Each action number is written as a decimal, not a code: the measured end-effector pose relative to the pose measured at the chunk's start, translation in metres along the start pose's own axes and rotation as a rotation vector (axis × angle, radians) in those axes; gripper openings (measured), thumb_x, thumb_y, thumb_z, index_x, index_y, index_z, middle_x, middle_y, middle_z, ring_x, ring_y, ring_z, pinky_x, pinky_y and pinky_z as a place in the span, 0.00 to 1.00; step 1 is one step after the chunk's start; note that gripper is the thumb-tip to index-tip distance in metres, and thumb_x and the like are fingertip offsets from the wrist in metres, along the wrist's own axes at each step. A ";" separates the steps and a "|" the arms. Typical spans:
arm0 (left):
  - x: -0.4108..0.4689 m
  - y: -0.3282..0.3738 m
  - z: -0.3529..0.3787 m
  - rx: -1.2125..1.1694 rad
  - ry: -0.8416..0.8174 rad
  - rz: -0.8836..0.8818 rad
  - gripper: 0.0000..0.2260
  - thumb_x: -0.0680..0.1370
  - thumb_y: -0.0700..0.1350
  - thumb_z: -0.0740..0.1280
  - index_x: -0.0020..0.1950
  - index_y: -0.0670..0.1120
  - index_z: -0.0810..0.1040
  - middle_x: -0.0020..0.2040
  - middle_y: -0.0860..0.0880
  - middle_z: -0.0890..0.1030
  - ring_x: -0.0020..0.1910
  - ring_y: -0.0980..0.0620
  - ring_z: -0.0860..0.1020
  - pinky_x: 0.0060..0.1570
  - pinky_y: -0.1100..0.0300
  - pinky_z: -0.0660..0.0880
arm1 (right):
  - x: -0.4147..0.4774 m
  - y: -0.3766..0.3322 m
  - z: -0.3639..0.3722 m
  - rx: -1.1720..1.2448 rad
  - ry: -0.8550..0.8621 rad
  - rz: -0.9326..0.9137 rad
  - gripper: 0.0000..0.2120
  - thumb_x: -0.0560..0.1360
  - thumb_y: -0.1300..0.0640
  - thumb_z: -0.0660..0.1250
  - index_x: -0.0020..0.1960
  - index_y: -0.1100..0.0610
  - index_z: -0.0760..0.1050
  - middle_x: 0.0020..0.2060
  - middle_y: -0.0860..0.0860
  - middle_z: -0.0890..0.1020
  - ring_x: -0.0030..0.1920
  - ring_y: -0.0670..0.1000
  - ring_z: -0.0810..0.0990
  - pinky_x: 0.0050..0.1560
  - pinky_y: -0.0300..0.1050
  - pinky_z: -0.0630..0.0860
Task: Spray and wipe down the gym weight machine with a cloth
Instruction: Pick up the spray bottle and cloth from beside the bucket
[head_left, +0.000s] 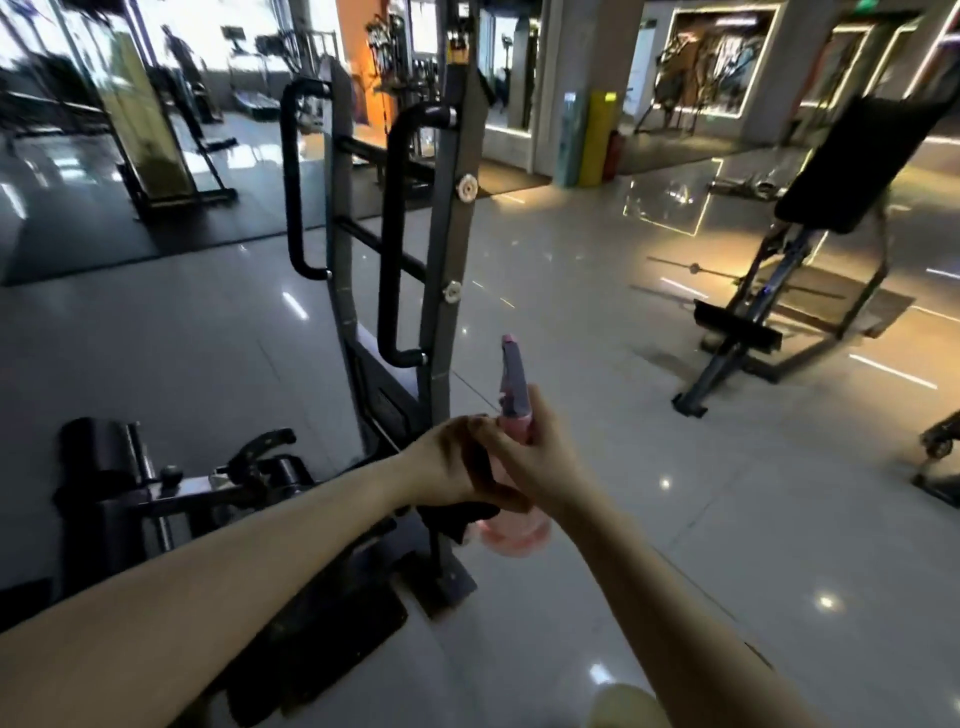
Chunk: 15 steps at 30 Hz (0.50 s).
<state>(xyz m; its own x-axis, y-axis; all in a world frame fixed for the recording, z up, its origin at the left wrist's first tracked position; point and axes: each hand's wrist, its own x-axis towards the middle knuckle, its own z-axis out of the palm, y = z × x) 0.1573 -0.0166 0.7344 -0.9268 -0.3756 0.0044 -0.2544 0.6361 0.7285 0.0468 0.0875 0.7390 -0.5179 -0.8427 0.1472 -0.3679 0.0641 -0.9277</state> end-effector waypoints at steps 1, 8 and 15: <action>-0.005 0.005 -0.015 0.032 0.022 -0.005 0.28 0.63 0.60 0.81 0.59 0.52 0.81 0.52 0.53 0.84 0.53 0.53 0.82 0.61 0.52 0.77 | 0.008 -0.012 0.007 0.001 0.013 -0.017 0.15 0.71 0.46 0.71 0.54 0.47 0.72 0.43 0.47 0.79 0.44 0.49 0.79 0.48 0.55 0.81; -0.008 -0.014 -0.104 0.117 0.050 0.008 0.21 0.66 0.58 0.81 0.54 0.61 0.77 0.49 0.57 0.83 0.50 0.61 0.81 0.57 0.57 0.79 | 0.071 -0.066 0.053 0.113 0.020 -0.107 0.13 0.76 0.66 0.67 0.57 0.53 0.73 0.41 0.53 0.81 0.41 0.48 0.82 0.45 0.47 0.82; 0.004 -0.052 -0.223 0.409 0.170 0.029 0.24 0.69 0.61 0.78 0.61 0.56 0.79 0.40 0.59 0.80 0.40 0.62 0.79 0.43 0.62 0.76 | 0.147 -0.121 0.075 0.040 0.216 -0.136 0.09 0.72 0.62 0.68 0.51 0.53 0.73 0.42 0.57 0.79 0.46 0.60 0.80 0.49 0.64 0.81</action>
<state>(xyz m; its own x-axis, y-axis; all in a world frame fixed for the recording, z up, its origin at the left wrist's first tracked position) 0.2284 -0.2020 0.8495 -0.8851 -0.4376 0.1586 -0.3492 0.8496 0.3954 0.0735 -0.0843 0.8473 -0.6203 -0.7080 0.3377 -0.4171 -0.0669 -0.9064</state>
